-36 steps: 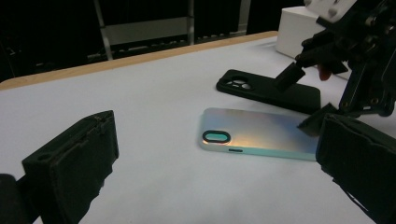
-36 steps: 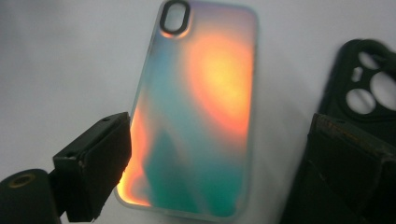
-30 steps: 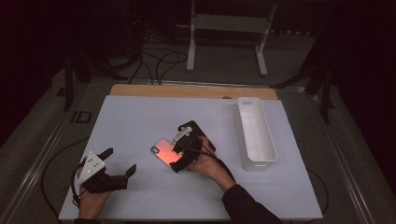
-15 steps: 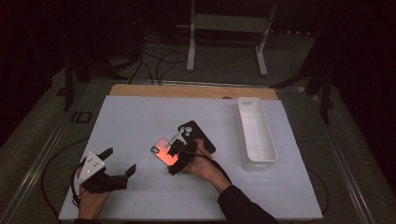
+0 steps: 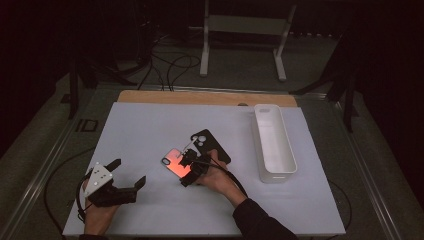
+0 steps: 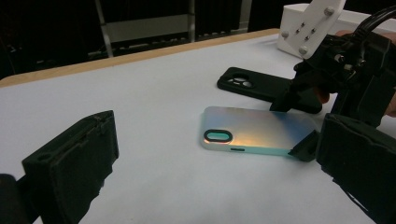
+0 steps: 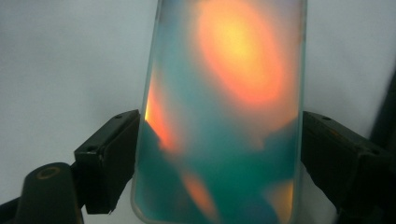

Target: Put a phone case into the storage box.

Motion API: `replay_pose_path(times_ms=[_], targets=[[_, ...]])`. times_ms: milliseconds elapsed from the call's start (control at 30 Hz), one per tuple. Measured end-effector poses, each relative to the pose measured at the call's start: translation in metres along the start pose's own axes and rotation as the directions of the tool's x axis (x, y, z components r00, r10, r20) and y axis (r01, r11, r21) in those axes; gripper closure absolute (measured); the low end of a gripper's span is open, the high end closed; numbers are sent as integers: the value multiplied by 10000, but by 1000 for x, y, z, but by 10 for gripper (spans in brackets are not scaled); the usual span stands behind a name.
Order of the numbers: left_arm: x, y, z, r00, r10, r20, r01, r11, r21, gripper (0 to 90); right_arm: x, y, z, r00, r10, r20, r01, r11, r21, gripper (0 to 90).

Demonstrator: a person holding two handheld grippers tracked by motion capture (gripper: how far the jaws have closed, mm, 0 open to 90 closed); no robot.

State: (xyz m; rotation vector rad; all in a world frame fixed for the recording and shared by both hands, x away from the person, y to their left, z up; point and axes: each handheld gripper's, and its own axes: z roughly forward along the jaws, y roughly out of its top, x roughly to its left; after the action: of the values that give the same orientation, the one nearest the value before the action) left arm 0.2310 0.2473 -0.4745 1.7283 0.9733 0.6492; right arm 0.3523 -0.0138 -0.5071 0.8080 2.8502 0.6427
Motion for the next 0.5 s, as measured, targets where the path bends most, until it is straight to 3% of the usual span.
replay_pose_path(times_ms=[67, 133, 267, 500], targets=[[0, 0, 0, 10000, -5, -19, 5, 10000, 12, 0, 2, -1, -1, 9998, 199, 36, -199, 9998, -32, 163], [0, 0, 0, 10000, 2, -23, -1, 10000, 31, 0, 0, -2, -1, 10000, -52, 69, 53, 9999, -137, 163], [0, 0, 1, 10000, -14, -32, 14, 10000, 74, 0, 3, -3, -3, 9998, 128, 171, -123, 9996, -251, 165], [0, 0, 1, 9999, -63, -101, 65, 9999, 145, 0, 2, -5, -17, 9995, 162, 274, -133, 9947, -1024, 168]])
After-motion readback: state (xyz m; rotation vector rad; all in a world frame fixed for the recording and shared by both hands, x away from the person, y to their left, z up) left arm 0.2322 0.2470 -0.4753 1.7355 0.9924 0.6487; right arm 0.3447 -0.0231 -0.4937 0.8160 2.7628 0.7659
